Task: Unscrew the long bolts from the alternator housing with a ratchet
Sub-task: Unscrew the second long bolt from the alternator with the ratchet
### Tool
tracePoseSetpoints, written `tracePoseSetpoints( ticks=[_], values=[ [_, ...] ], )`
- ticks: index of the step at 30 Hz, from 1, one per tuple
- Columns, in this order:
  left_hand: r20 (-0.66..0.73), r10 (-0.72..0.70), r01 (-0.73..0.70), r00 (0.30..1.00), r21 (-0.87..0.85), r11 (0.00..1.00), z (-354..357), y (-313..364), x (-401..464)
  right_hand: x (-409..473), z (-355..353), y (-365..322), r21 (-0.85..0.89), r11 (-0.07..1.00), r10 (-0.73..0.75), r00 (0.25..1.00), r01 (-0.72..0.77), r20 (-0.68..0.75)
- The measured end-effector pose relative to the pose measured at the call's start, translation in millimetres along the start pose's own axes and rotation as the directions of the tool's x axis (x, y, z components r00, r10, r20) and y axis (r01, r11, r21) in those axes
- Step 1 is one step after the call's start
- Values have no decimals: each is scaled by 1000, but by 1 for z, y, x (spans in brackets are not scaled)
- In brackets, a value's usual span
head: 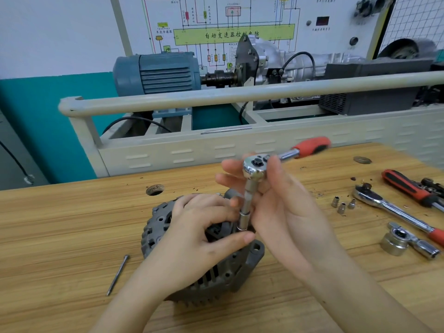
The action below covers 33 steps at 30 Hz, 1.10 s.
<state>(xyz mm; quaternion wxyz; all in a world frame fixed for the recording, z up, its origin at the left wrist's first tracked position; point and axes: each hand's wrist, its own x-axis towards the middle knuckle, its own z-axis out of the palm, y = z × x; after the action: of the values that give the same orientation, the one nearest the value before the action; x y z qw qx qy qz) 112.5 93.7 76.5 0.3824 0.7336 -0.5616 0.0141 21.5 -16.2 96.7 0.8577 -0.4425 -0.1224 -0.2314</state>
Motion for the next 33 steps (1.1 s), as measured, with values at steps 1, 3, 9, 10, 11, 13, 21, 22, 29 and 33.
tracePoseSetpoints(
  ticks=[1,3,9,10,11,13,21,22,29,33],
  values=[
    [8,4,-4,1000,5,1000,0,0,0,1,0,0,5,1000,16,1000,-16,3],
    [-8,-8,8,1000,-5,1000,0,-1,0,3,-1,0,30,999,45,999,-45,7],
    [-32,-44,44,998,6,999,2,2,2,1,-1,2,89,996,8,1000,-9,11],
    [-40,-47,47,998,0,999,3,2,2,1,-1,2,91,996,-3,1000,2,4],
    [-45,-48,48,998,-4,999,3,2,2,1,-1,2,92,996,-10,1000,10,-2],
    [-36,-34,33,999,-6,999,2,1,1,1,-2,3,85,996,-15,1000,15,1],
    [-10,-7,7,1000,-13,1000,-1,1,0,5,-4,4,54,997,44,998,-46,35],
    [-19,-8,7,1000,-20,1000,0,1,1,4,-4,5,67,997,42,999,-45,35],
    [-50,-16,15,999,-17,1000,2,1,2,1,-5,4,79,997,20,1000,-20,6],
    [15,-4,4,1000,5,1000,-2,1,1,3,-7,5,52,999,11,999,-13,44]
  ],
)
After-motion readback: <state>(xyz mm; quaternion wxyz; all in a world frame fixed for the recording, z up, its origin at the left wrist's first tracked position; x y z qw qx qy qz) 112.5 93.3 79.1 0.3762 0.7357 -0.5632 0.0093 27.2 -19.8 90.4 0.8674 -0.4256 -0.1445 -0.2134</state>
